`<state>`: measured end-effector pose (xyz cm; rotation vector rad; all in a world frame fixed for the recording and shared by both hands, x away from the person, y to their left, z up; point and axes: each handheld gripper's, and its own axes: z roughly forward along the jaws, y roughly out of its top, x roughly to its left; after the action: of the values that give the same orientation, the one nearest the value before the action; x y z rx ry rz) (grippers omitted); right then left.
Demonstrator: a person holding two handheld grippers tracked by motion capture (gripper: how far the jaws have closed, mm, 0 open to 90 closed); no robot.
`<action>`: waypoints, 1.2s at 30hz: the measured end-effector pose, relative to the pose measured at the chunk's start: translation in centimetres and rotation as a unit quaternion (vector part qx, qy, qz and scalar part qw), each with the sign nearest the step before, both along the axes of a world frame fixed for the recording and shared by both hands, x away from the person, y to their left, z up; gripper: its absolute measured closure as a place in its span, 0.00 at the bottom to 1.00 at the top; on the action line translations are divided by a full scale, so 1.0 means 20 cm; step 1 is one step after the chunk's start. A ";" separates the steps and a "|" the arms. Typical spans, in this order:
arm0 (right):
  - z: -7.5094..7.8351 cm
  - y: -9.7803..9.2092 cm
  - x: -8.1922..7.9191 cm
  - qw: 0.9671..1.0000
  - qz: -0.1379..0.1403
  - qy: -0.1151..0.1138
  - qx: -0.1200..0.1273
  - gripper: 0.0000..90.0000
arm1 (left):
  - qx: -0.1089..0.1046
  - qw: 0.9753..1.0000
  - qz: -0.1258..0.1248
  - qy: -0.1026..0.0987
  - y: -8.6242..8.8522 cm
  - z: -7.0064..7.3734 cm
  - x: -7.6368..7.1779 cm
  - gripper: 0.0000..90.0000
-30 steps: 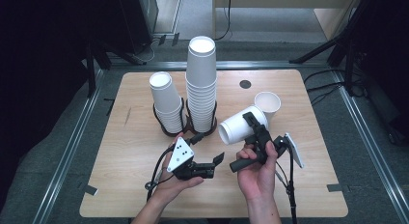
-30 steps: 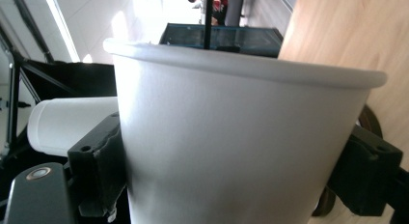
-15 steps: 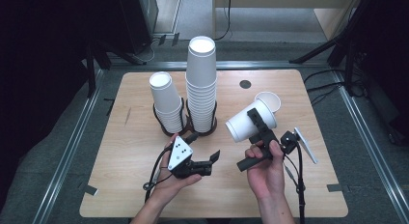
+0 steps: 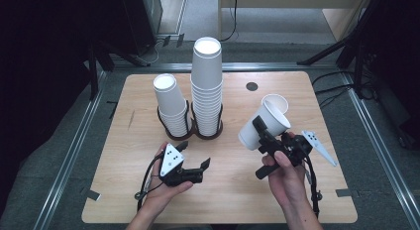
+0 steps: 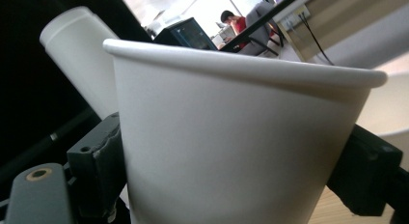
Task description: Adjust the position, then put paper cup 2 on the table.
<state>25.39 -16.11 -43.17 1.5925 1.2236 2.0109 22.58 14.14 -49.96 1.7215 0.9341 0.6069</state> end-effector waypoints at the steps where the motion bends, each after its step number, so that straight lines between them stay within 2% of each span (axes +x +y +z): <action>1: 0.00 0.00 0.00 1.000 0.001 -0.008 -0.015 0.15 | 0.000 1.000 0.003 0.000 0.01 0.00 0.00 0.10; 4: 0.00 -0.01 -0.02 0.998 -0.003 -0.026 -0.055 0.15 | 0.000 1.000 0.011 0.007 0.06 -0.02 -0.01 0.10; 8: 0.00 -0.03 -0.04 0.995 -0.020 -0.035 -0.088 0.15 | 0.006 1.000 0.025 0.016 0.11 -0.06 -0.02 0.10; 13: -0.02 -0.08 -0.06 0.993 -0.014 -0.051 -0.106 0.15 | 0.002 0.998 0.045 0.032 0.20 -0.11 -0.03 0.10; 16: -0.05 -0.10 -0.05 0.990 -0.037 -0.052 -0.129 0.15 | -0.009 0.997 0.061 0.043 0.26 -0.13 -0.04 0.10; 20: -0.10 -0.14 -0.03 0.989 -0.048 -0.050 -0.134 0.15 | -0.018 0.996 0.079 0.044 0.33 -0.14 -0.06 0.10; 23: -0.14 -0.17 -0.03 0.986 -0.045 -0.065 -0.150 0.15 | -0.028 0.995 0.086 0.051 0.38 -0.15 -0.08 0.10; 25: -0.16 -0.18 -0.02 0.985 -0.043 -0.062 -0.152 0.15 | -0.025 0.994 0.092 0.051 0.40 -0.16 -0.08 0.10; 28: -0.18 -0.21 -0.01 0.986 -0.050 -0.061 -0.149 0.15 | -0.035 0.993 0.101 0.053 0.43 -0.19 -0.08 0.10; 33: -0.21 -0.25 0.01 0.980 -0.073 -0.073 -0.171 0.15 | -0.034 0.991 0.113 0.058 0.47 -0.20 -0.07 0.10; 36: -0.25 -0.27 0.02 0.976 -0.082 -0.075 -0.187 0.15 | -0.038 0.991 0.119 0.052 0.49 -0.21 -0.07 0.13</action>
<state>25.88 -21.58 -48.12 1.2900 1.2757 1.6483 21.26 23.87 -54.10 1.5970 1.2331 0.6323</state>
